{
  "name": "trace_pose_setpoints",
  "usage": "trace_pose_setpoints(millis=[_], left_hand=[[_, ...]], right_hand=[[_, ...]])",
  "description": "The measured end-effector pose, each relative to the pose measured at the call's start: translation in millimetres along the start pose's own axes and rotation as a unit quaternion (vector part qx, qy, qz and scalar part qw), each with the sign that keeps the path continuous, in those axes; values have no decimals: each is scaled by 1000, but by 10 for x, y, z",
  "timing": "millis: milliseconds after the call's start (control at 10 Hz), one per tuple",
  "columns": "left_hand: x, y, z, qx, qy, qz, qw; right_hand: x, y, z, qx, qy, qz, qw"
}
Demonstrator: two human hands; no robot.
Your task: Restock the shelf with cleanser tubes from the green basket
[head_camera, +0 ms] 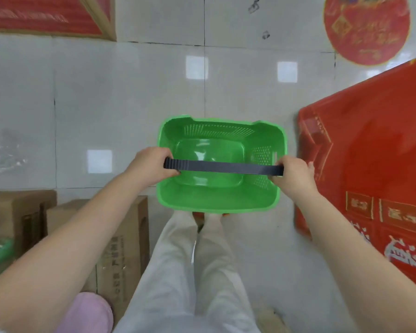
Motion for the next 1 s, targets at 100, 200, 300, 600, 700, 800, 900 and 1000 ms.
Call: trace_pose_setpoints(millis=[100,200,300,600,700,800,900,1000], left_hand=[[122,268,-381,15,-16,-30,999],[190,453,-708,11,-28,-47,998],[236,577,-971,0,-35,-50,998],[271,779,-1430,-30,-32,-42,998],[268,783,-1437,-62,-23,-37,997],[262,822,-1355,-83,-21,-57,995],[281,1141,-1178,-18,-37,-170,985],[435,1726,-790,169,-65,-247,952]], right_hand=[[-37,314,-440,16,-15,27,999],[-65,533,-795,15,-21,37,999],[-96,701,-1047,19,-28,43,998],[-211,1008,-1322,25,-45,55,997],[-207,1045,-1359,-4,-46,49,998],[-181,1106,-1269,-32,-32,30,999],[-119,1385,-1001,47,-19,48,998],[-146,1867,-546,253,-5,105,962]])
Point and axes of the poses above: each hand's wrist, its own z-axis away from the middle knuckle, its own y-axis out of the palm, x = y × z, the point moved 6 cm from there along -z, towards the middle knuckle, and after that the axes turned 1 degree about -y, right-handed, at the moved point
